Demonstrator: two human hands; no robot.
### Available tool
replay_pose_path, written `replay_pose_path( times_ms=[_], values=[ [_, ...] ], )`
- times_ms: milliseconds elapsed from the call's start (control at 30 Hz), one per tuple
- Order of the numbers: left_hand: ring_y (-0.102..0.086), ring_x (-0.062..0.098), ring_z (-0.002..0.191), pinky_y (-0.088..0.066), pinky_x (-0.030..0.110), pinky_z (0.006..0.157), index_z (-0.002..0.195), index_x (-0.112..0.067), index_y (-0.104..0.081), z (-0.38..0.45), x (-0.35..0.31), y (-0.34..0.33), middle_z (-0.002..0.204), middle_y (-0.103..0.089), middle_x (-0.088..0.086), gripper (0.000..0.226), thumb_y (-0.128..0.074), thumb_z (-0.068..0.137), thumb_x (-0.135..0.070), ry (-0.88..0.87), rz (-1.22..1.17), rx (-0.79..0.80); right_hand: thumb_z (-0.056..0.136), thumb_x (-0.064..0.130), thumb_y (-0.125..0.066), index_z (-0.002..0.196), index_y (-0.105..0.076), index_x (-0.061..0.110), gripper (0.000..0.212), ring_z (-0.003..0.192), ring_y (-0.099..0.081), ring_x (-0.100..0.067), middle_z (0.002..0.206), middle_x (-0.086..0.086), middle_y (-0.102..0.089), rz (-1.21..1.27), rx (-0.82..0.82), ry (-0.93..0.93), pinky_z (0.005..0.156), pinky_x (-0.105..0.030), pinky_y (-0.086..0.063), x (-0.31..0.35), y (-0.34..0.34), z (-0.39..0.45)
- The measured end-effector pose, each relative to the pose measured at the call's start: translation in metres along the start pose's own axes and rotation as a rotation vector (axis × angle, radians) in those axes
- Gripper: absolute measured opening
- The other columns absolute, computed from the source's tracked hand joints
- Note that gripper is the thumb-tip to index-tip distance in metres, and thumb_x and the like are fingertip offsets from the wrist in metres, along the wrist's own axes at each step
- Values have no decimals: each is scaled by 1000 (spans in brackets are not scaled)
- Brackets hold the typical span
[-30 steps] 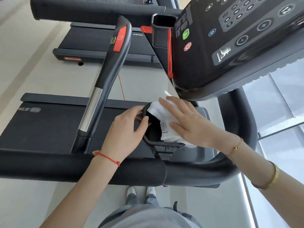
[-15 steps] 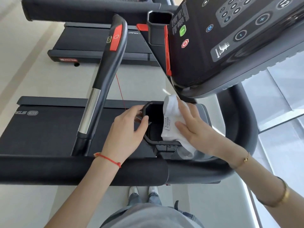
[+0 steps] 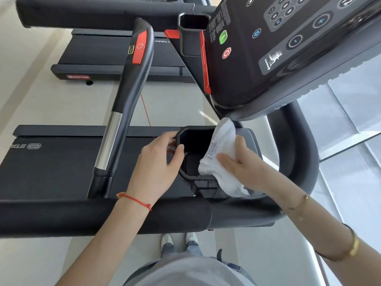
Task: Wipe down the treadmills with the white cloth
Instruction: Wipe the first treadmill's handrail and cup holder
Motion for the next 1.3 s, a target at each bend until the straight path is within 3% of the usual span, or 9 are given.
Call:
replay_pose_path(
  times_ms=[100, 233, 333, 433, 533, 633, 800, 1033, 1300],
  values=[
    [-61, -6, 89, -40, -2, 77, 119, -27, -61, 0, -1, 0, 92, -60, -22, 25, -56, 94, -26, -2, 4, 2, 98, 13, -47, 107, -38, 6, 14, 58, -39, -10, 73, 3, -40, -90, 9, 29, 57, -22, -30, 16, 7, 22],
    [-61, -7, 89, -39, -2, 76, 121, -28, -60, -1, 0, 0, 94, -60, -23, 27, -54, 95, -29, -4, 12, 10, 97, 11, -46, 143, -30, 10, 49, 104, -53, -35, 135, -13, -43, -344, -26, 161, 77, -30, -34, 36, 11, 25],
    [-60, -9, 89, -40, -2, 76, 124, -28, -59, -2, 1, 0, 93, -59, -24, 30, -54, 94, -30, 0, 6, 15, 97, 6, -44, 151, -24, 11, 58, 139, -31, -27, 153, -10, -24, -372, -9, 365, 110, -29, -29, 48, 3, 2],
    [-61, -2, 87, -43, 1, 76, 125, -26, -59, -2, 3, -1, 96, -63, -17, 31, -54, 95, -30, 5, 7, 15, 100, 7, -41, 154, -19, 13, 59, 148, -12, -27, 160, -7, -16, -402, 65, 449, 121, -36, -14, 52, 1, 4],
    [-61, -1, 90, -46, 6, 77, 125, -25, -58, -1, 3, -2, 100, -65, -15, 31, -54, 95, -30, 6, 0, 18, 98, 7, -46, 152, -27, 12, 57, 141, -31, -29, 154, -7, -33, -568, 58, 594, 117, -38, -25, 73, -5, 20],
    [-63, 2, 88, -52, 19, 78, 119, -22, -60, -1, 3, -1, 100, -66, -13, 26, -53, 94, -31, 10, 8, 9, 91, 14, -56, 148, -35, 21, 61, 109, -58, -20, 136, 3, -51, -796, 39, 675, 88, -30, -48, 94, -23, 41],
    [-64, 5, 89, -55, 32, 79, 115, -21, -60, -1, 4, -2, 101, -67, -11, 25, -53, 94, -32, 19, -2, 5, 97, 26, -41, 137, -47, 26, 40, 76, -62, -23, 110, 5, -58, -828, 32, 693, 54, -37, -48, 101, -26, 53],
    [-62, -1, 91, -52, 19, 83, 128, -28, -57, -2, 6, -2, 101, -64, -17, 34, -54, 95, -34, 38, -10, 11, 92, 25, -55, 140, -41, 28, 50, 90, -60, -27, 107, 2, -57, -743, -81, 506, 62, -30, -37, 74, -3, 44],
    [-63, 5, 93, -55, 33, 84, 130, -26, -56, -3, 4, -1, 103, -66, -12, 36, -53, 95, -33, 37, -12, 18, 85, 12, -56, 121, -49, 18, 37, 87, -61, -30, 102, -1, -59, -803, -95, 477, 62, -35, -44, 84, -8, 51]
  ],
)
Point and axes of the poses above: each hand's wrist, its own z-axis towards the middle knuckle, its own y-axis out of the back of the hand, x = y × z, the point moved 10 cm from there along z, towards the middle knuckle
